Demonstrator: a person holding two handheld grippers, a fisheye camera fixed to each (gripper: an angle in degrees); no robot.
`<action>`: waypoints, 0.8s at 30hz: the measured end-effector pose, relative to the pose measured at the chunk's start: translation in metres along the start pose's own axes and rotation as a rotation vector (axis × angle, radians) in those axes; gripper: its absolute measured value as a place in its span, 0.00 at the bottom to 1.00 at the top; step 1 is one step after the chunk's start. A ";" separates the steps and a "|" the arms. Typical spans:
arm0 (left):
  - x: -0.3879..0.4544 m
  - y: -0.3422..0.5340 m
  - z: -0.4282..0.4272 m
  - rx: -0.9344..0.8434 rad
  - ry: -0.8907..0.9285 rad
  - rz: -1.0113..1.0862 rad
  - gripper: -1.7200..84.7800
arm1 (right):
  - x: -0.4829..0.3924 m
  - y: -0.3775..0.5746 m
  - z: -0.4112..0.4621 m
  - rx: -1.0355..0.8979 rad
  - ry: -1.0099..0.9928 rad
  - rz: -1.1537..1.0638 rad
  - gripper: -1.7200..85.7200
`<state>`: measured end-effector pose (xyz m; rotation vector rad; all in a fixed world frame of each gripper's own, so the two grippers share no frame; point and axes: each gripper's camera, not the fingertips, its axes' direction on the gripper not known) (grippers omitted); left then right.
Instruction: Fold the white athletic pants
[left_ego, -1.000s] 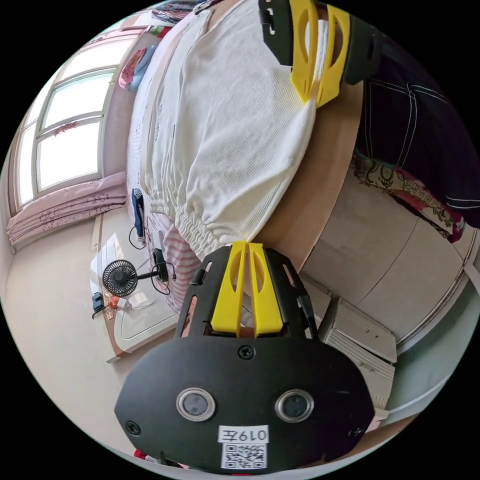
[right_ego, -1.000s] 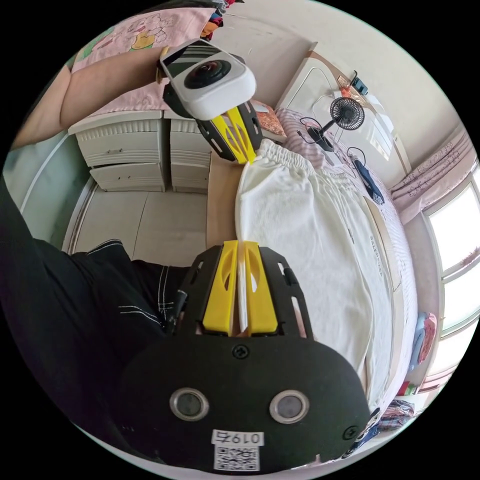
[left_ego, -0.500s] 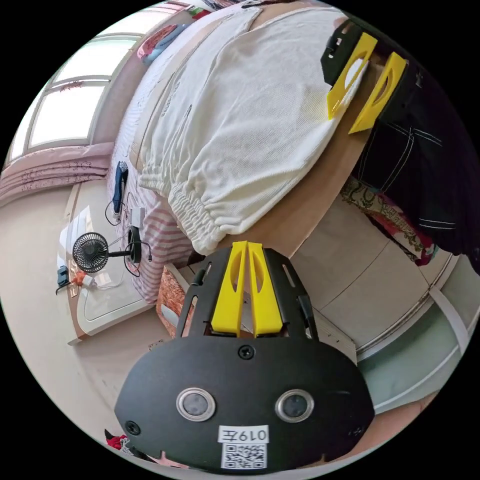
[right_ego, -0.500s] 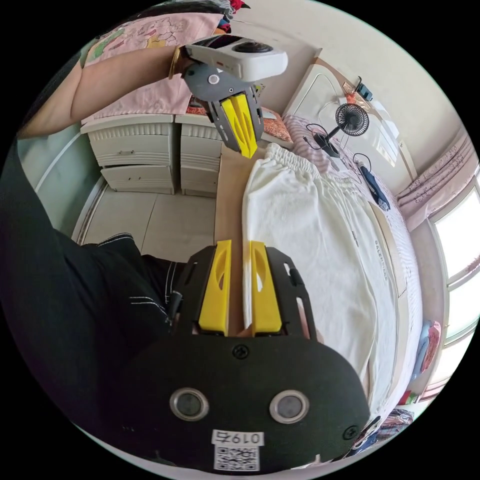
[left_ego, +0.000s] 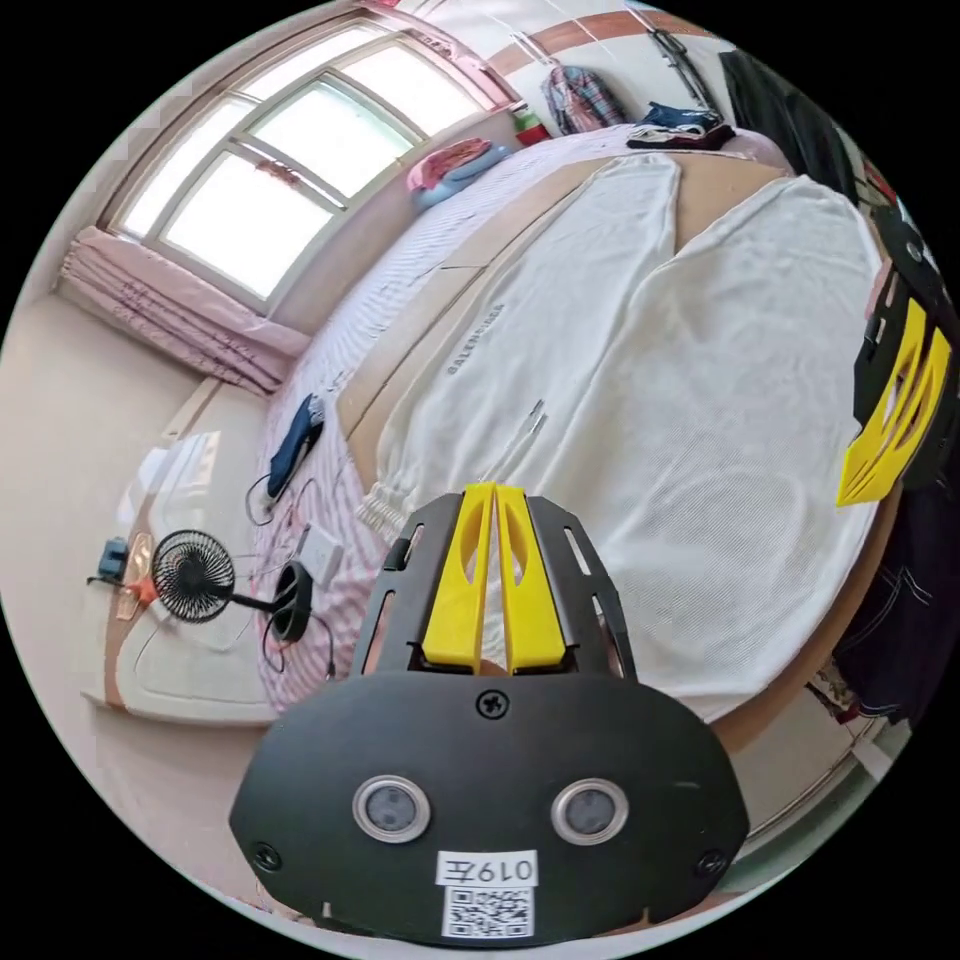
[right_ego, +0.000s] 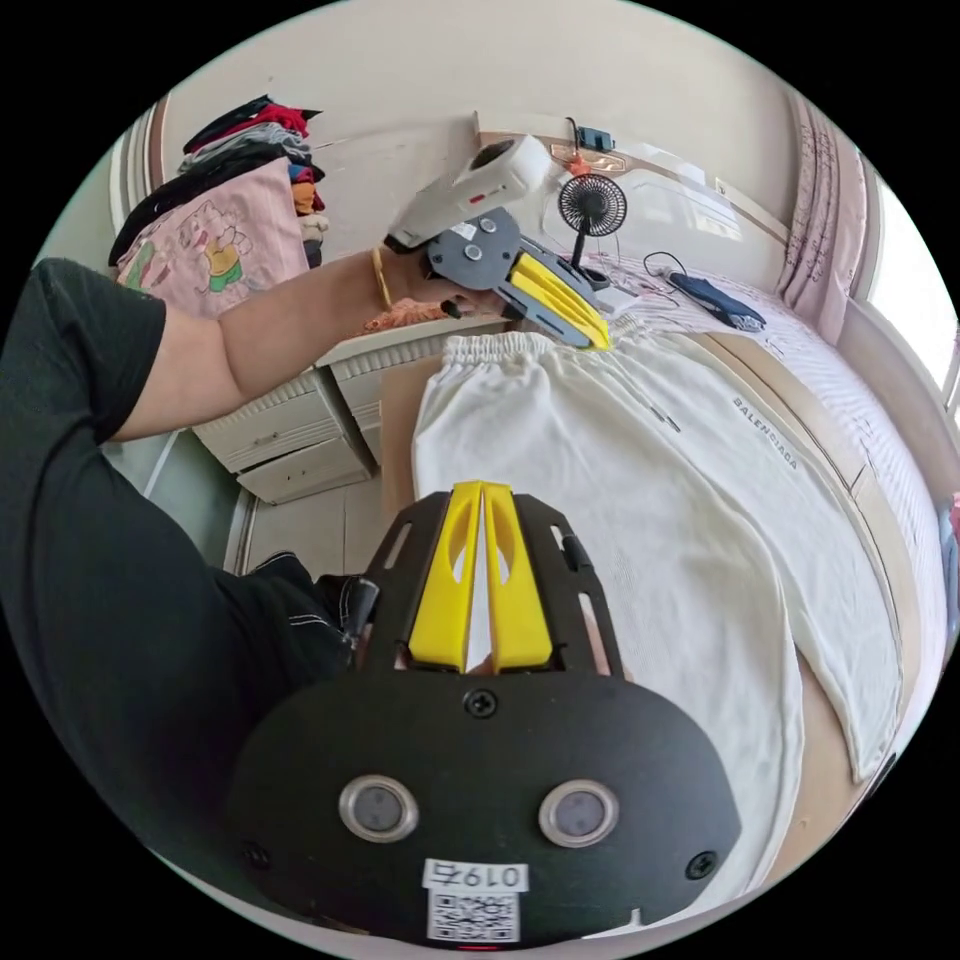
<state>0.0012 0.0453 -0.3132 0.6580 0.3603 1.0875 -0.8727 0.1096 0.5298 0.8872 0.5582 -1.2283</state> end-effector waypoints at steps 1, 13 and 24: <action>-0.003 -0.008 0.012 0.019 0.050 0.031 0.03 | 0.007 0.004 0.000 -0.003 0.015 0.011 0.01; -0.027 -0.038 0.087 -0.026 0.122 0.154 0.03 | 0.075 0.022 0.006 -0.006 0.035 0.063 0.01; -0.040 -0.031 0.066 0.035 0.202 0.104 0.04 | 0.121 0.030 0.023 -0.021 0.035 0.072 0.01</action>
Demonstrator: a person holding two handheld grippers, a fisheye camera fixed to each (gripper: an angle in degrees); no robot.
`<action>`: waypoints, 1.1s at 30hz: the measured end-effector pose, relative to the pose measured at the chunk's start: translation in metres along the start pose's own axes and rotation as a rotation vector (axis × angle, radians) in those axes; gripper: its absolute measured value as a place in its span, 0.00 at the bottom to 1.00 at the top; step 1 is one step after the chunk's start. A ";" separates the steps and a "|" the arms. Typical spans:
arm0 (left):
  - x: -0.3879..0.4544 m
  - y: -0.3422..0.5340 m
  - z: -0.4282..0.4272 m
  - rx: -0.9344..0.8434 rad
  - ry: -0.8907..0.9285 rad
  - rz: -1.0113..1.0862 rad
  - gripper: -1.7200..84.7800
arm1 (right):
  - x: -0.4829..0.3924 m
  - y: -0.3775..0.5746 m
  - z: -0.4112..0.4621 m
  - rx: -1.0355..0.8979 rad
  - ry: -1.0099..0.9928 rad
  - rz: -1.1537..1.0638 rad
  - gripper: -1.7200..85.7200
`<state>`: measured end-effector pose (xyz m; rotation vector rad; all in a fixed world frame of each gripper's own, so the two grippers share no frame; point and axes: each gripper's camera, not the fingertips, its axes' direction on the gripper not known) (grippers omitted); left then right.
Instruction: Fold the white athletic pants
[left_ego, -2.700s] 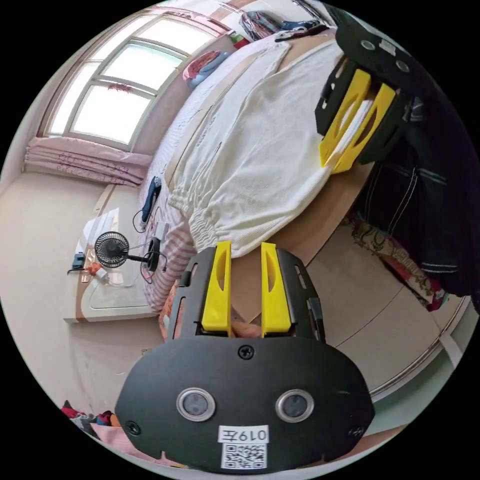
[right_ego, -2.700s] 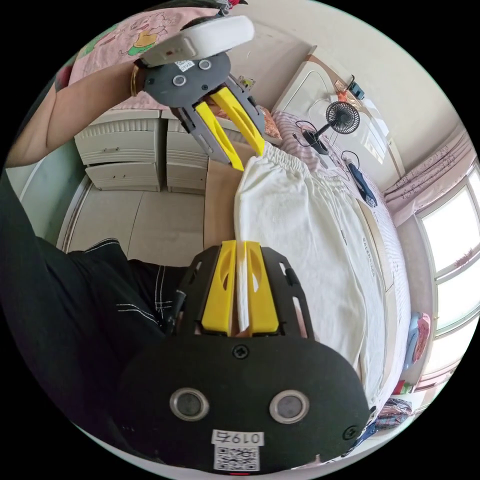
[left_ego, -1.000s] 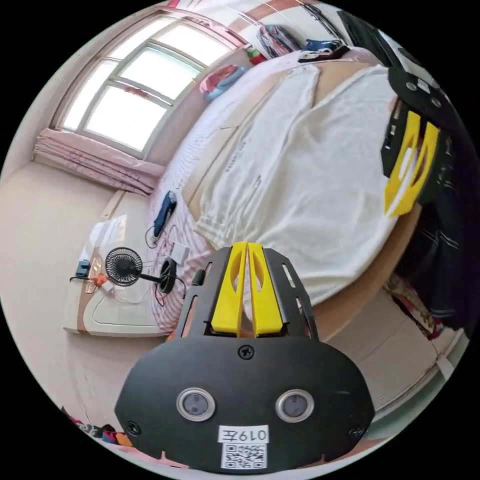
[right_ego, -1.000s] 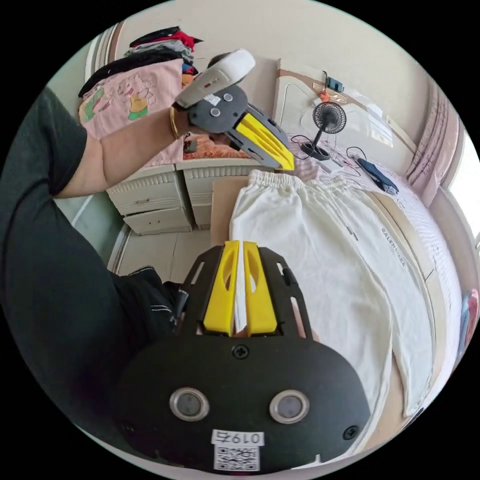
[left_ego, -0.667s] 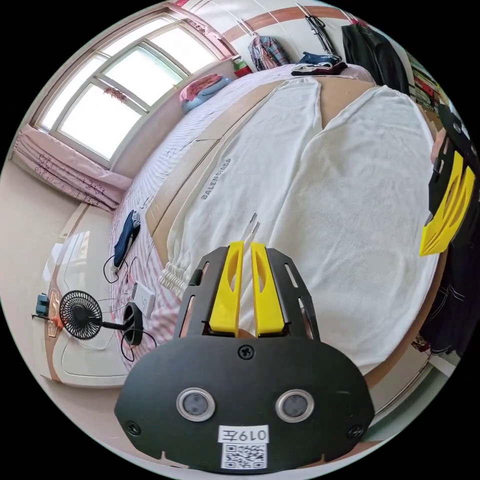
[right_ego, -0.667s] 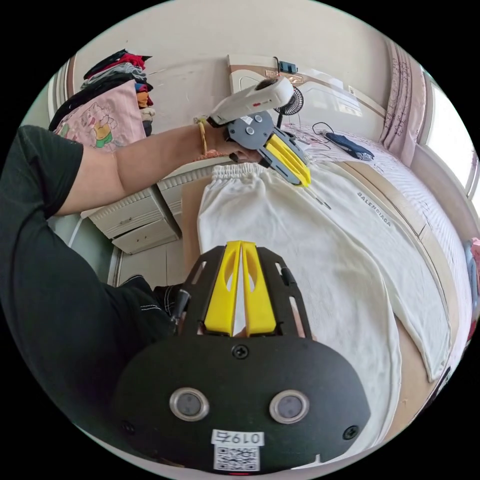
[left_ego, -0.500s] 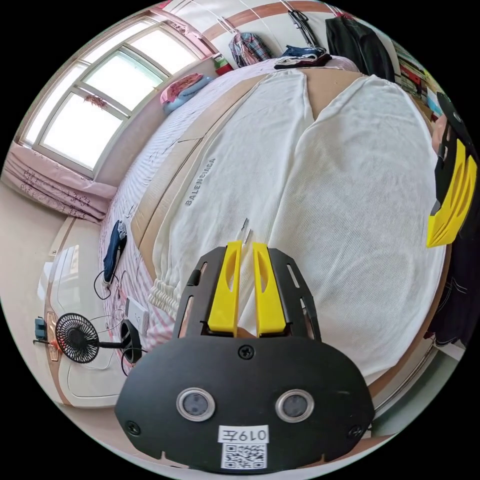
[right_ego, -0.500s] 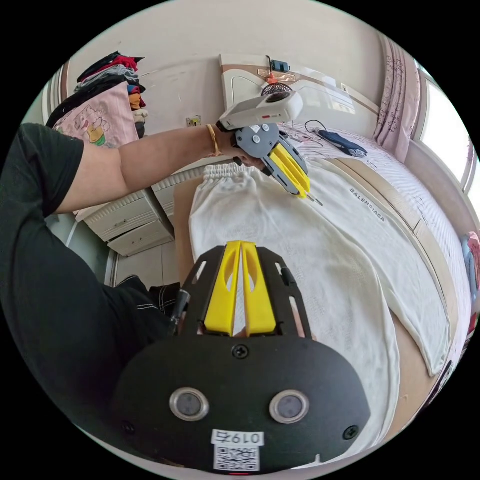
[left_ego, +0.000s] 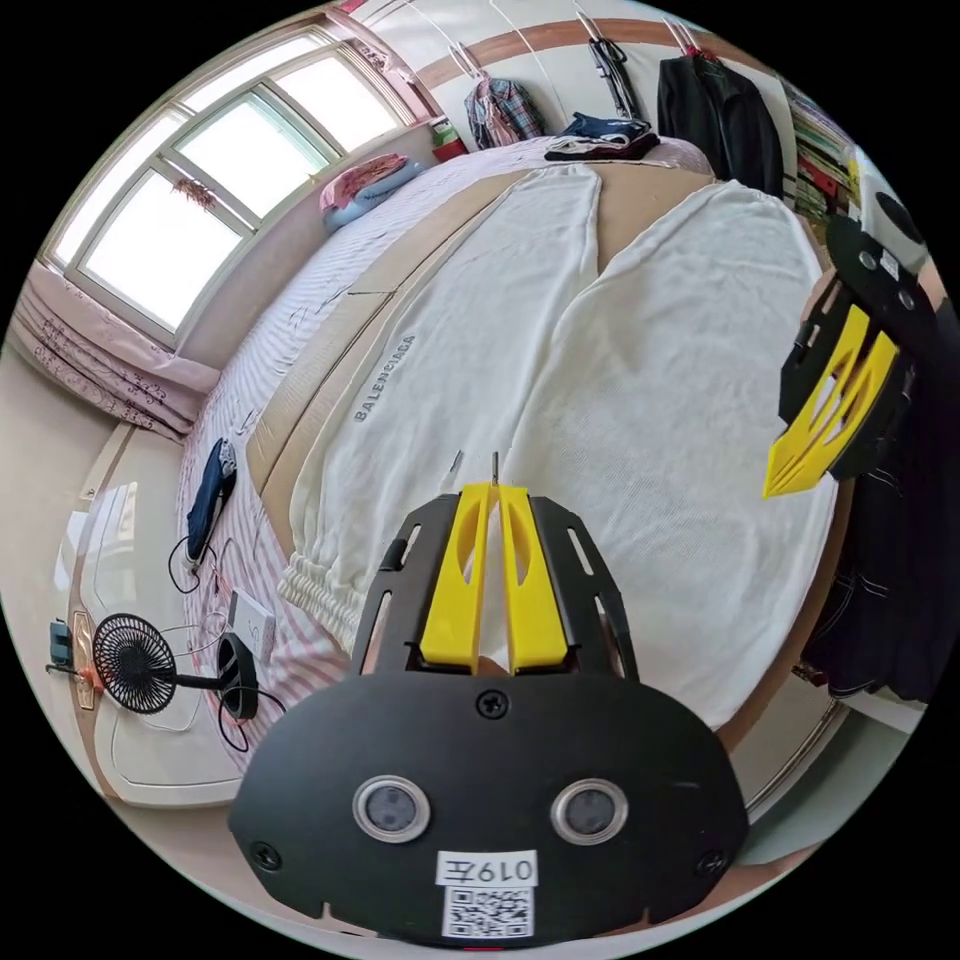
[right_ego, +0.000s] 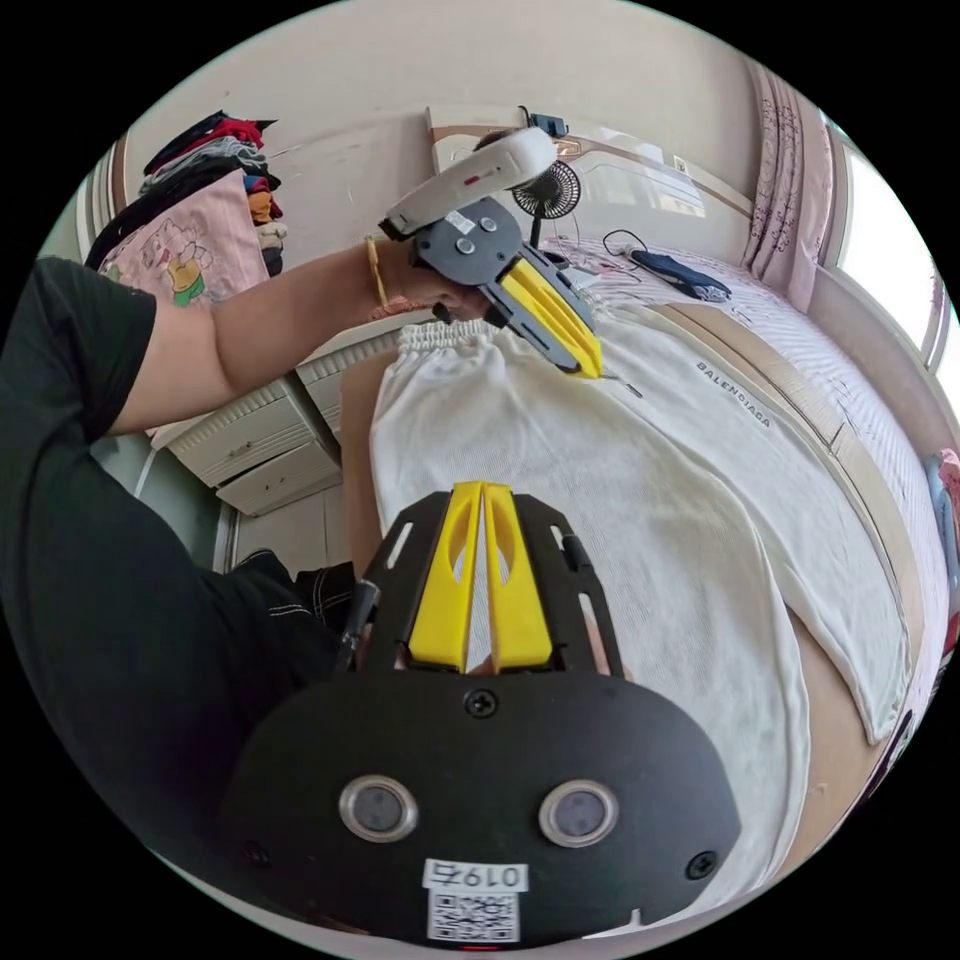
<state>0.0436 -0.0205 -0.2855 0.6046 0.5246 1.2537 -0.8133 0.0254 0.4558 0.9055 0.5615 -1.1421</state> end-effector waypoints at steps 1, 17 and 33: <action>0.006 0.001 0.001 -0.001 0.010 0.014 0.04 | 0.005 -0.001 0.003 -0.001 -0.004 -0.001 0.01; -0.046 -0.022 0.045 0.001 0.058 -0.039 0.04 | 0.093 -0.017 0.020 0.014 0.165 0.115 0.01; -0.248 -0.014 0.107 0.015 -0.021 -0.503 0.07 | 0.167 -0.093 0.053 0.066 0.425 -0.044 0.01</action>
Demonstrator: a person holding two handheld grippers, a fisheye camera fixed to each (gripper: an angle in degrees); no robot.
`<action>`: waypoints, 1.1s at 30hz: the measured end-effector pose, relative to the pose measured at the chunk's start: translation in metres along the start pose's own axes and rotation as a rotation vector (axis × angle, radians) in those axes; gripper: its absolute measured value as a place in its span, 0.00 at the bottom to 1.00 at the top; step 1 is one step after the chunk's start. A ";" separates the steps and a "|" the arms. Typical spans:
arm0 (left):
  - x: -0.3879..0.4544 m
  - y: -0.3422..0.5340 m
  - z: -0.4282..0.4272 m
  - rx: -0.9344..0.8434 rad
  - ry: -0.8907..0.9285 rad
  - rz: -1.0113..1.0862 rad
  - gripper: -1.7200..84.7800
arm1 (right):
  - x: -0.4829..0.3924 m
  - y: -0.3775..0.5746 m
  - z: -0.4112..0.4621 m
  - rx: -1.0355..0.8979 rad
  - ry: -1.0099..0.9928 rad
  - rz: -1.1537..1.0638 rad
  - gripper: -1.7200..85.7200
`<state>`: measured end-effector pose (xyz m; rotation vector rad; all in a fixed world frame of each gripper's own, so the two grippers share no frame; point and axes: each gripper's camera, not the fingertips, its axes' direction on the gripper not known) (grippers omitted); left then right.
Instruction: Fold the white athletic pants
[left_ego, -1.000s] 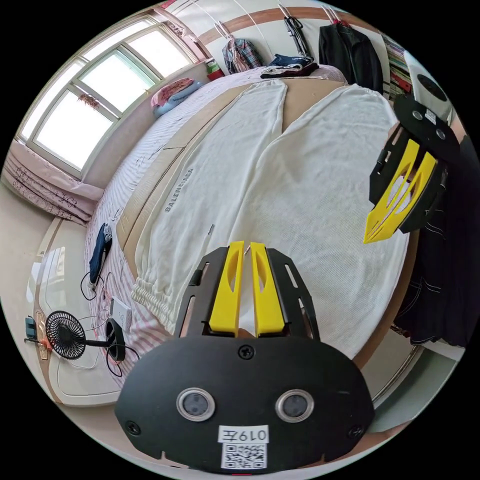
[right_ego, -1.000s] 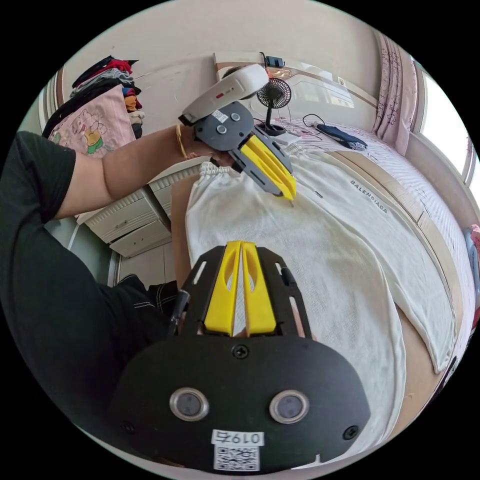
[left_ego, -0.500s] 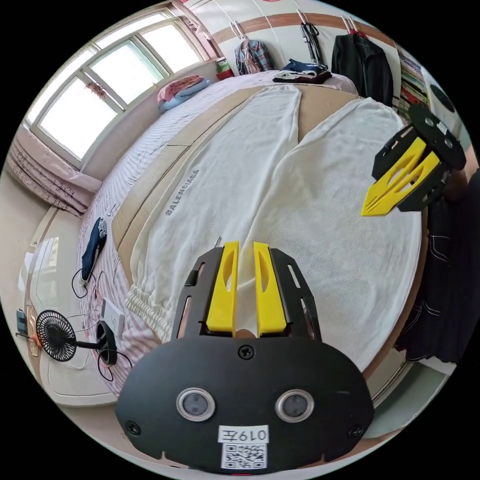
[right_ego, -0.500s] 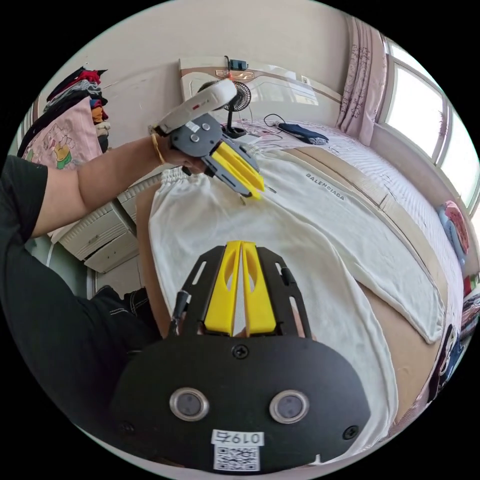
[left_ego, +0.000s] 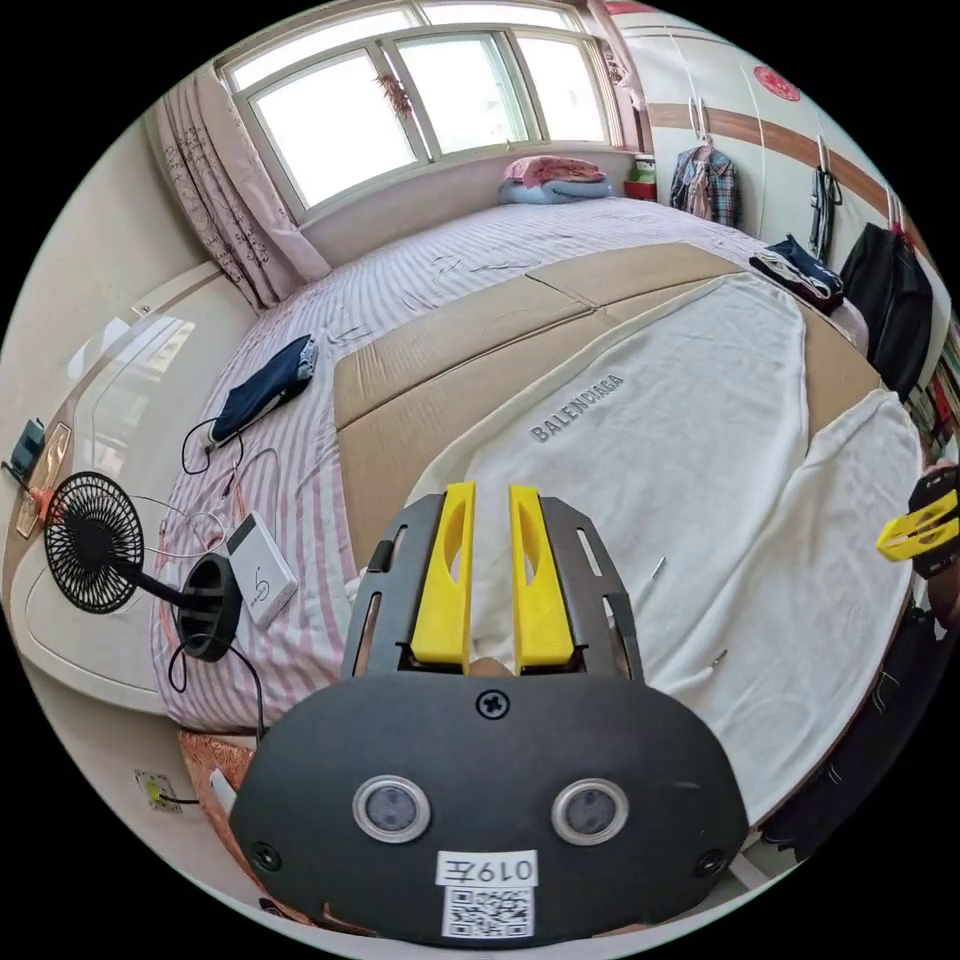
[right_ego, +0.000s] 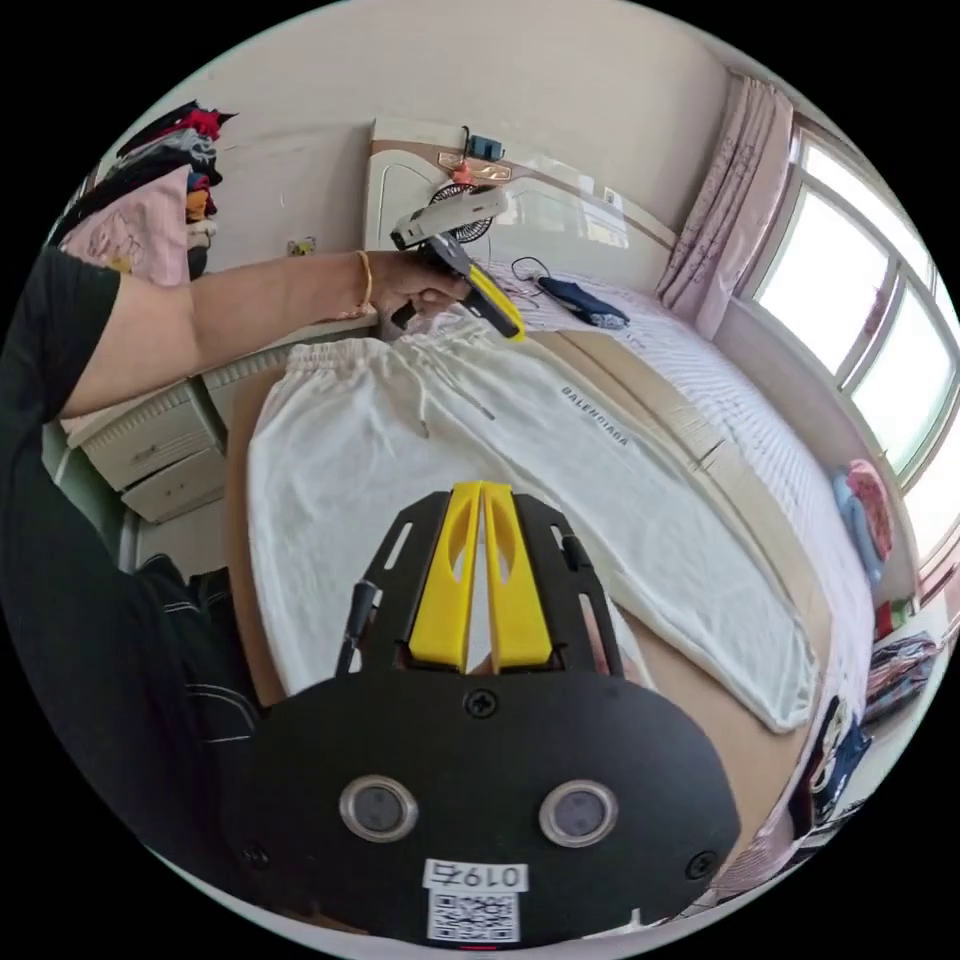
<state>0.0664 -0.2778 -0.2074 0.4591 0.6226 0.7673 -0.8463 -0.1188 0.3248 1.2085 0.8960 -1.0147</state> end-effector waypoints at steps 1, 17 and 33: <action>-0.011 -0.010 0.011 -0.009 0.010 0.008 0.07 | 0.012 -0.015 0.010 0.027 0.080 -0.023 0.01; -0.050 -0.118 0.123 -0.130 0.112 0.331 0.12 | 0.177 -0.245 0.351 -0.362 -0.321 -0.229 0.12; -0.080 -0.162 0.168 -0.218 0.250 0.429 0.05 | 0.209 -0.311 0.493 -0.491 -0.416 -0.388 0.04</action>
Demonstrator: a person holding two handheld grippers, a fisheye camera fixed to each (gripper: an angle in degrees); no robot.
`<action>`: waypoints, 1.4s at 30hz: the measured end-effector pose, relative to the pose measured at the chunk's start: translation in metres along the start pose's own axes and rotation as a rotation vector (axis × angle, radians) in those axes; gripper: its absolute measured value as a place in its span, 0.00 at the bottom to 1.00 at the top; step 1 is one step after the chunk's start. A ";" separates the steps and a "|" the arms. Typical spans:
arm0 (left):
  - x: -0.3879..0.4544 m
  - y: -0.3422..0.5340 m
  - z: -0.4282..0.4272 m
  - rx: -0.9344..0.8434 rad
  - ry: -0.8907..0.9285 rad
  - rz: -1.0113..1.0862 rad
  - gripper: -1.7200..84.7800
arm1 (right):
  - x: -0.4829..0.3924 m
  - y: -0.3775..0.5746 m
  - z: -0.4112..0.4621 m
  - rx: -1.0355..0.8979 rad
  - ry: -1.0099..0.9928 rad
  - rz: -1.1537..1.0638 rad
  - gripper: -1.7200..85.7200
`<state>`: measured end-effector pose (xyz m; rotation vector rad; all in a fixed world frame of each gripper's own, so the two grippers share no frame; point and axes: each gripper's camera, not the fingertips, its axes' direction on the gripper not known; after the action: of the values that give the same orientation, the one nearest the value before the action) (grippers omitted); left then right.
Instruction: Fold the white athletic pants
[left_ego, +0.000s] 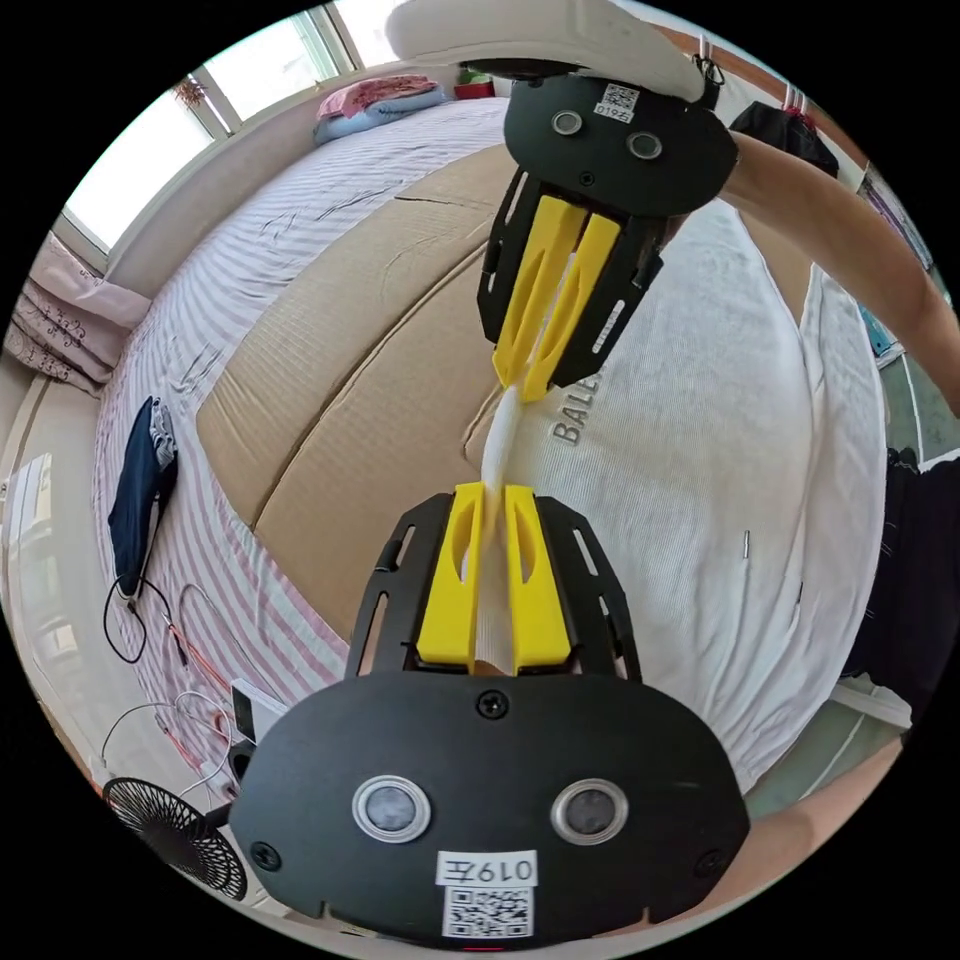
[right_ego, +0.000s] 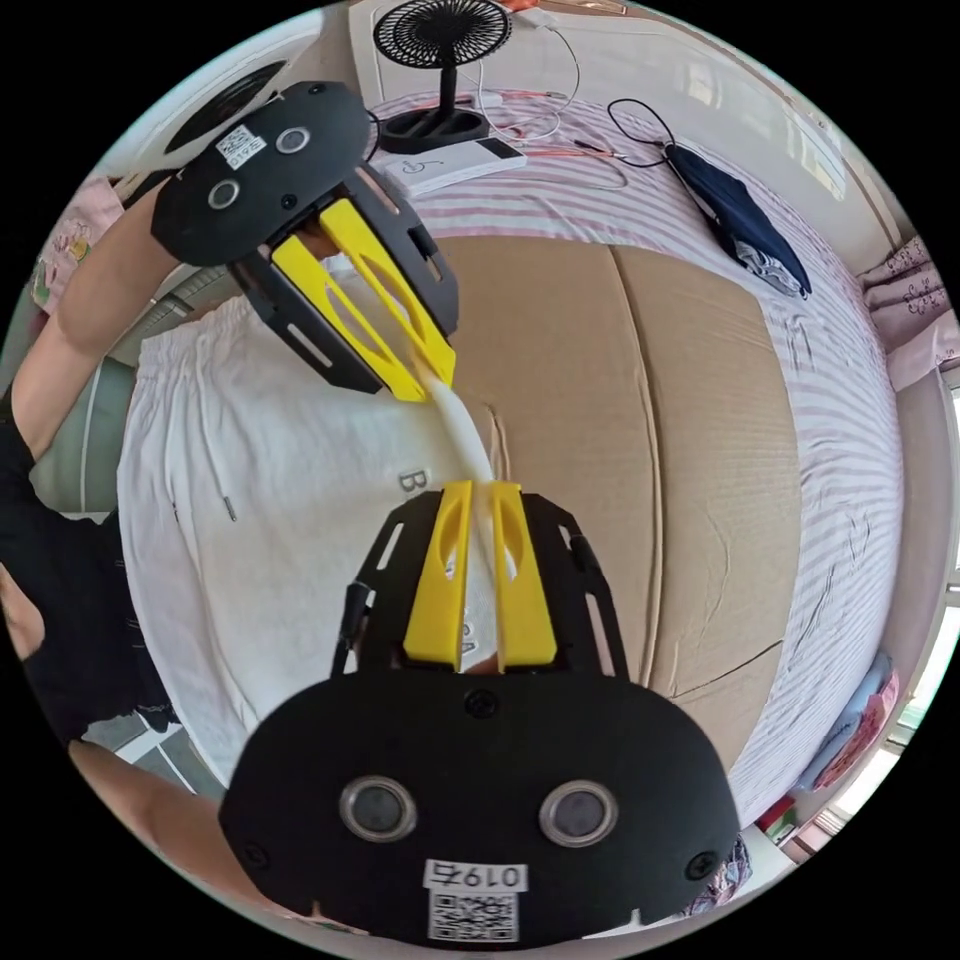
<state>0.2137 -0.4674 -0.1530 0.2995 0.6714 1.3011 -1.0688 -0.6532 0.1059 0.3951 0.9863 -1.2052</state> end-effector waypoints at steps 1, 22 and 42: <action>-0.001 -0.002 0.000 0.001 -0.025 -0.003 0.04 | 0.005 -0.003 0.002 0.009 0.012 0.003 0.02; -0.054 0.035 -0.012 -0.007 0.042 -0.138 0.03 | 0.090 -0.022 0.059 0.082 -0.010 0.030 0.10; -0.072 0.052 -0.022 0.148 -0.034 -0.317 0.03 | 0.190 0.131 0.064 0.076 0.166 0.249 0.08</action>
<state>0.1513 -0.5263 -0.1206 0.3205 0.7547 0.9450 -0.9178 -0.7657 -0.0416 0.6675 1.0022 -0.9970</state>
